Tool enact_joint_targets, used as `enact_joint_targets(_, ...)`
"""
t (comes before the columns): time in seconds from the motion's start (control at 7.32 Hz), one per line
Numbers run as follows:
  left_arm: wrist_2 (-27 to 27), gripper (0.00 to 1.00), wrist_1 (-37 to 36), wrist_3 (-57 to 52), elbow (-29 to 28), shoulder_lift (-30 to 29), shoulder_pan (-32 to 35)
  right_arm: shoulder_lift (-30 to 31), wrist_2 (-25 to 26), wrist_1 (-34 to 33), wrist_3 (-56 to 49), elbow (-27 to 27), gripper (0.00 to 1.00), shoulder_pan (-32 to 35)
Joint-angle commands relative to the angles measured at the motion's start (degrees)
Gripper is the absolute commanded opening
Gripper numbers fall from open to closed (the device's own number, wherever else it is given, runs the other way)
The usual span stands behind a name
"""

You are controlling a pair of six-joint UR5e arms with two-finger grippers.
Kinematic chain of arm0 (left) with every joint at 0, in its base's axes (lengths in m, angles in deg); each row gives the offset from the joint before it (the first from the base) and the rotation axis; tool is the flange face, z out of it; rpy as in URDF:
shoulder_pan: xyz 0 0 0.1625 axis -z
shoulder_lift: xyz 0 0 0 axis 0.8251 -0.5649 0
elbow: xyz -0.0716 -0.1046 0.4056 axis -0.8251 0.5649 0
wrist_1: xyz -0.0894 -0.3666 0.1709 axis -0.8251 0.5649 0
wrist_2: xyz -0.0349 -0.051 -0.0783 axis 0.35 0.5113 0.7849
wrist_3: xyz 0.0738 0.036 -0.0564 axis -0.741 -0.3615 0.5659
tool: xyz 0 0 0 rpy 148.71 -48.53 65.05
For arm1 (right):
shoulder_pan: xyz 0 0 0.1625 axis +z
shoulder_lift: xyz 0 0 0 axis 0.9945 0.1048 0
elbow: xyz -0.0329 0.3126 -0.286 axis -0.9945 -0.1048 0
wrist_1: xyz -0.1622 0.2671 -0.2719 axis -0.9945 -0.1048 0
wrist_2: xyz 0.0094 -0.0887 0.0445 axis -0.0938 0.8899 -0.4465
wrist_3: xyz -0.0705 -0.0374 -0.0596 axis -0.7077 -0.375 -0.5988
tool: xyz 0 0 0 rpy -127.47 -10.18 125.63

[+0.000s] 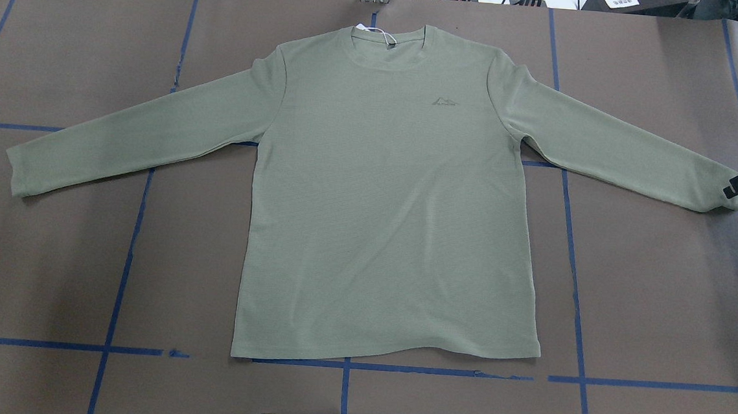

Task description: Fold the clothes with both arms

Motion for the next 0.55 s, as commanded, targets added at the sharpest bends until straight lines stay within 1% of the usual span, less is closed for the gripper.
enact_joint_targets(0.0,-0.06,1.00,0.00,0.02,0.12,-0.01,0.00,0.03,0.00,-0.07,-0.11,-0.03,1.00,-0.06)
enact_joint_targets(0.14,0.03,1.00,0.00,0.02,0.04,-0.01,0.00,0.03,-0.09,-0.07,0.06,-0.03,0.98,-0.06)
enact_joint_targets(0.27,0.03,1.00,0.00,-0.07,-0.05,-0.01,0.00,-0.06,-0.18,-0.07,0.24,-0.03,0.88,-0.06)
enact_joint_targets(0.41,0.03,1.00,0.00,-0.07,0.03,-0.01,0.00,-0.06,-0.26,-0.07,0.24,-0.03,0.84,-0.06)
